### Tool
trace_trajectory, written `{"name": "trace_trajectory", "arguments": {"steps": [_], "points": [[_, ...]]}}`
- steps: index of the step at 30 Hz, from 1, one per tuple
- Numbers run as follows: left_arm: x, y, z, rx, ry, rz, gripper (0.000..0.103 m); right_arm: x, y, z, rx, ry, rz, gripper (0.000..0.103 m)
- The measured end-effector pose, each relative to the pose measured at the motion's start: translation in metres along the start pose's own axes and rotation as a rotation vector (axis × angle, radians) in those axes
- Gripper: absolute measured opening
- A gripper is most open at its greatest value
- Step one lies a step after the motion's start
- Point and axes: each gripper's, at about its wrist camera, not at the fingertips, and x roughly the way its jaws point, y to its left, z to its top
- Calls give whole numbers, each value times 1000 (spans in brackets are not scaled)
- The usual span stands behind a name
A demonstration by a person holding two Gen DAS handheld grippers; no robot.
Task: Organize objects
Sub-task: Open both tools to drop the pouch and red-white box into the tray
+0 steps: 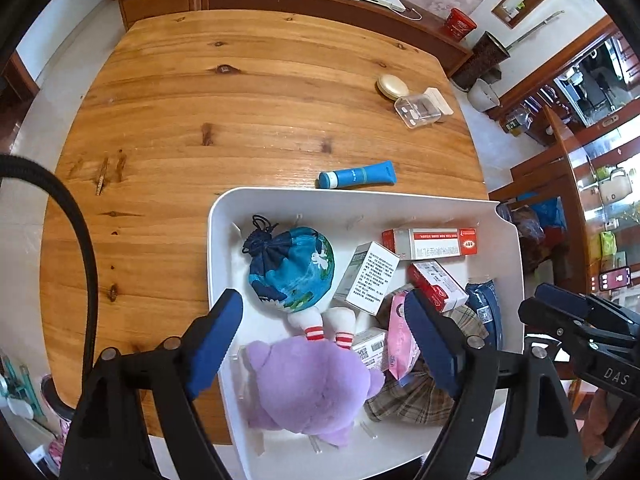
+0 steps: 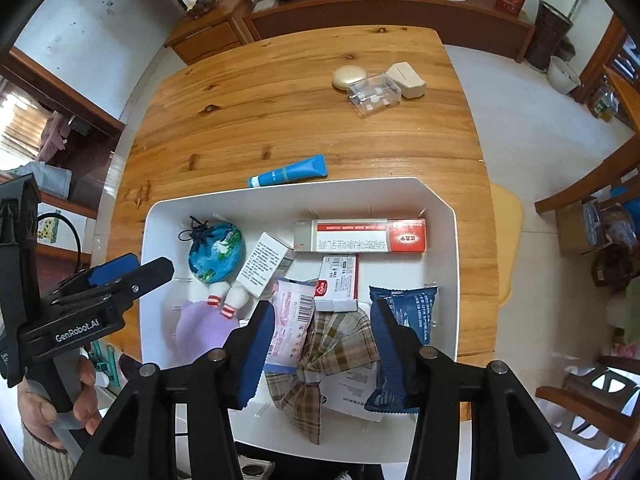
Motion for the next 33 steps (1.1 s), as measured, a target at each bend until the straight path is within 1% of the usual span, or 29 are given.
{"name": "trace_trajectory", "arguments": {"steps": [10,13,19,24,33], "points": [[-21,-11,-4,24,-37,-6,86,-18,6,-13,-26,-11,16,51],[-27,-16,-5,32,-44,-19,86,-25,6,-18,-30,-18,20,51],[-38,-30,-8,67,-64,-22,86,-39,-1,-25,-19,-38,28,51],[-48,-42,-11,92,-77,-22,86,-54,-4,-32,-25,-73,27,51],[-70,-62,-17,139,-108,-20,86,-69,-13,-45,-8,-100,58,51]]}}
